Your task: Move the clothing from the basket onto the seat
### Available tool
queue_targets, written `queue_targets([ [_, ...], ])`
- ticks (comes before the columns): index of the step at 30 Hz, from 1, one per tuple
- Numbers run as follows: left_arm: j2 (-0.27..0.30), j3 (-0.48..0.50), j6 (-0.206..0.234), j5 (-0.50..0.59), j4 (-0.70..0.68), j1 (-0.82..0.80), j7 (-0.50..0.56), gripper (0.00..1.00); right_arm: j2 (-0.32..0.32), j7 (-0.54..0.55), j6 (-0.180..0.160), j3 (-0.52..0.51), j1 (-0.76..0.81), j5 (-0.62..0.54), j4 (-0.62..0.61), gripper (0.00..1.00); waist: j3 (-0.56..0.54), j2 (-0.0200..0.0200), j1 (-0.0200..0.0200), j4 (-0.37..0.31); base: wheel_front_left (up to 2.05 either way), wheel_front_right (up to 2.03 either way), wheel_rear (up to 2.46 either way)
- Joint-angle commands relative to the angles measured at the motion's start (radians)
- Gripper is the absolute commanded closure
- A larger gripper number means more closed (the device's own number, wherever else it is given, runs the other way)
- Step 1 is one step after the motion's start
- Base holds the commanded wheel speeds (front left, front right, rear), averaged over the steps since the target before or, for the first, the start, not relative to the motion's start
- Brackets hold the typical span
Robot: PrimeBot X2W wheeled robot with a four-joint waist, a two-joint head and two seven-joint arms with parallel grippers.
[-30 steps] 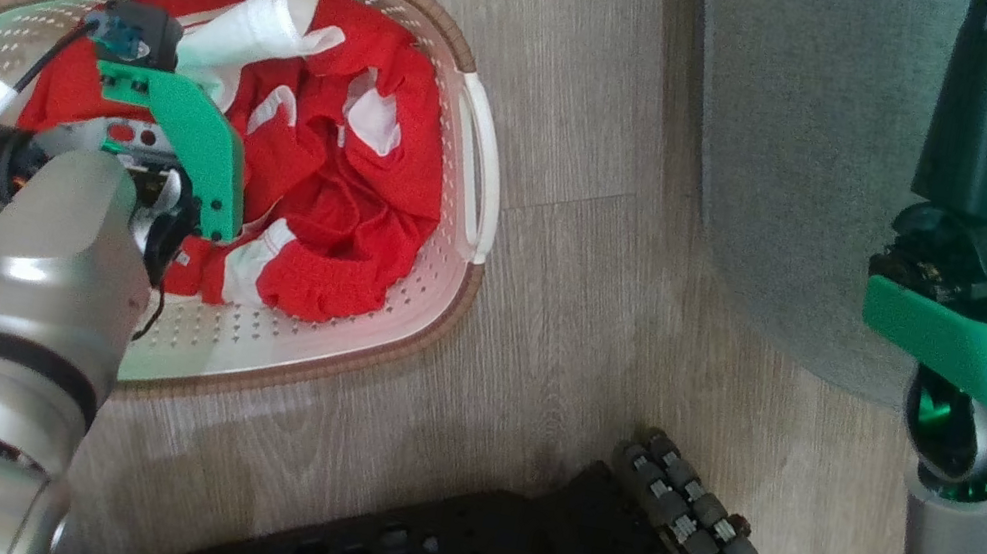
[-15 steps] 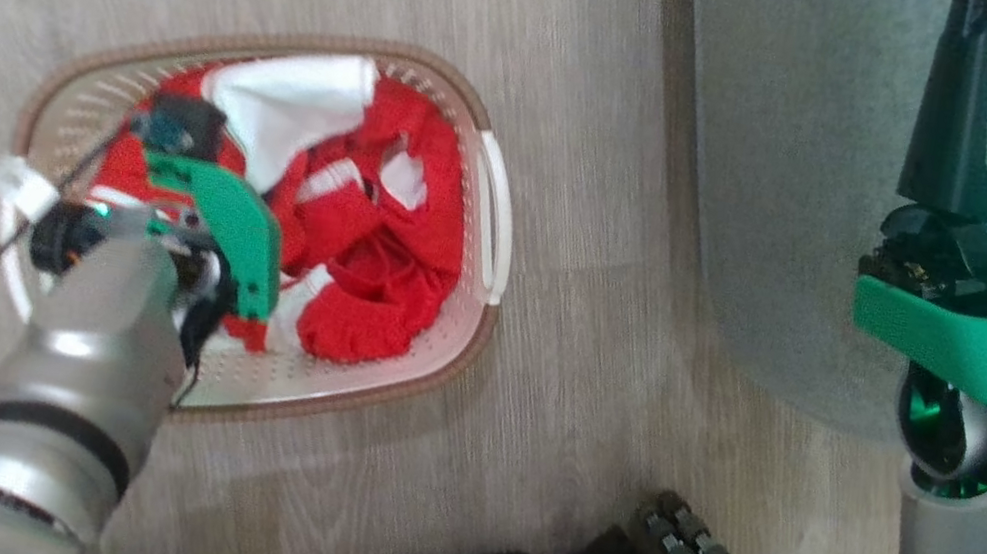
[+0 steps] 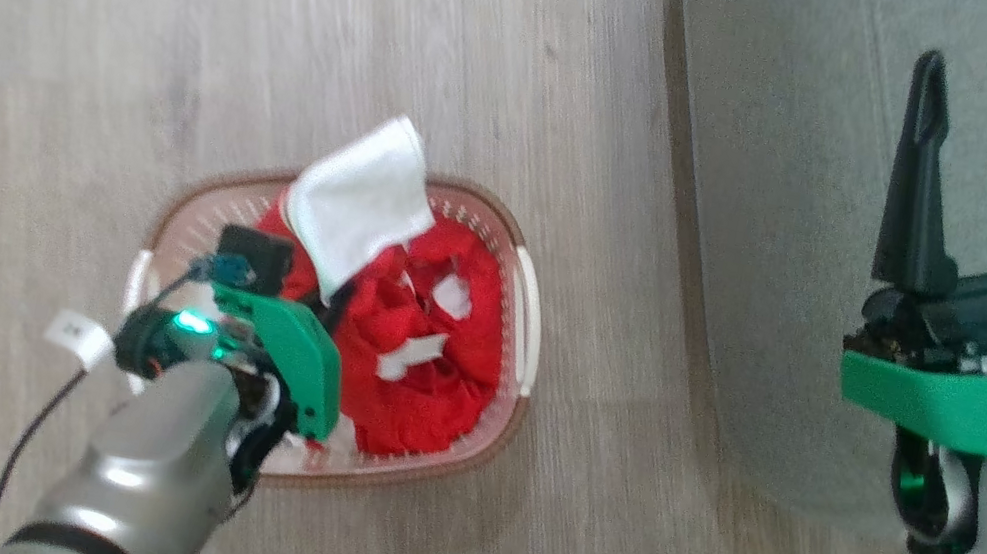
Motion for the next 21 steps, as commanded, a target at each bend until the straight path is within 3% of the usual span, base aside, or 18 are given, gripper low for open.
queue_targets([
  [1, 0.008, -0.001, -0.006, -0.021, -0.039, 0.018, -0.023, 1.00, -0.017, -0.006, 0.000, 0.015, 0.030, 0.004, -0.024, 0.00, -0.087, -0.0001, 0.0001, 0.045, 0.00, 0.00, 0.00],
  [10, 0.008, -0.107, -0.006, -0.124, -0.156, 0.071, -0.066, 1.00, -0.046, -0.006, 0.000, 0.004, 0.133, 0.023, 0.002, 0.00, -0.233, -0.0001, 0.0001, 0.120, 0.00, 0.00, 0.00],
  [21, 0.052, -0.123, -0.006, -0.176, -0.358, 0.091, -0.099, 1.00, -0.062, -0.006, 0.000, 0.029, 0.236, 0.042, 0.015, 0.00, -0.370, -0.0001, 0.0001, 0.174, 0.00, 0.00, 0.00],
])
